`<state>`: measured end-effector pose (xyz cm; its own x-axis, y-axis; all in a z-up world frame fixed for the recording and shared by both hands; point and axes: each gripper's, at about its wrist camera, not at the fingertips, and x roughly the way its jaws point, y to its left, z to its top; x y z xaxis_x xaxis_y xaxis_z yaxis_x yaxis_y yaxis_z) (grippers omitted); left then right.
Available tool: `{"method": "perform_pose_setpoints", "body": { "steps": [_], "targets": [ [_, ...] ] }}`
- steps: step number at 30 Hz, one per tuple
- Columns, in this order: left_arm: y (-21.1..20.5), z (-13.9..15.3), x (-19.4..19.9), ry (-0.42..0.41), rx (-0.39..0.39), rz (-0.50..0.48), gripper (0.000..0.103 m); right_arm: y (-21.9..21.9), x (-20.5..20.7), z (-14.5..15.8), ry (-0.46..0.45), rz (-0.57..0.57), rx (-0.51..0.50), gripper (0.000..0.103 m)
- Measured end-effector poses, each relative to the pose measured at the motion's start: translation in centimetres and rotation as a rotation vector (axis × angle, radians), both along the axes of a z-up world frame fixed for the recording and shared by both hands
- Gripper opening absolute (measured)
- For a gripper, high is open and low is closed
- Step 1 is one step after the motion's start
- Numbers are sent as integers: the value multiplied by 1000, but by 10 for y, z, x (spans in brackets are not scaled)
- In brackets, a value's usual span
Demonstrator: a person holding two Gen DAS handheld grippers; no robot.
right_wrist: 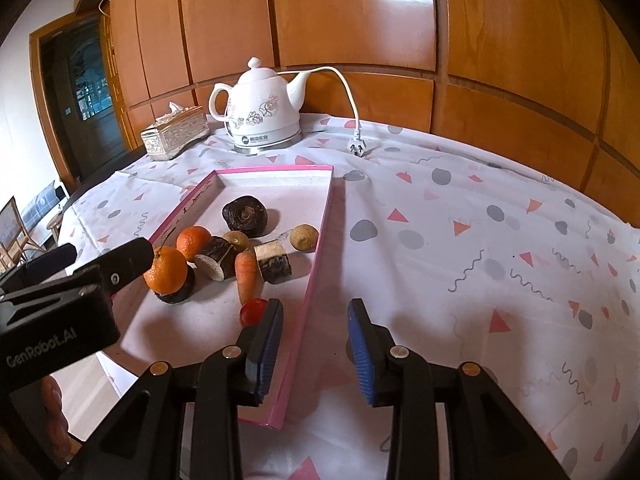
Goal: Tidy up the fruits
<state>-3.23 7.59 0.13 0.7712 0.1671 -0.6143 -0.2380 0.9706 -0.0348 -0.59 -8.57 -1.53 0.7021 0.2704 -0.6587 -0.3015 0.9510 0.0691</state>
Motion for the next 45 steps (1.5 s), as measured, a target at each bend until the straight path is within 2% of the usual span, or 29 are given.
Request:
{"method": "perform_pose_setpoints", "body": {
  "steps": [10, 45],
  "targets": [
    [7, 2, -3, -16, 0, 41, 103, 8, -6, 5, -35, 24, -23, 34],
    [10, 5, -10, -33, -13, 49, 103, 18, -12, 8, -61, 49, -40, 34]
  ]
}}
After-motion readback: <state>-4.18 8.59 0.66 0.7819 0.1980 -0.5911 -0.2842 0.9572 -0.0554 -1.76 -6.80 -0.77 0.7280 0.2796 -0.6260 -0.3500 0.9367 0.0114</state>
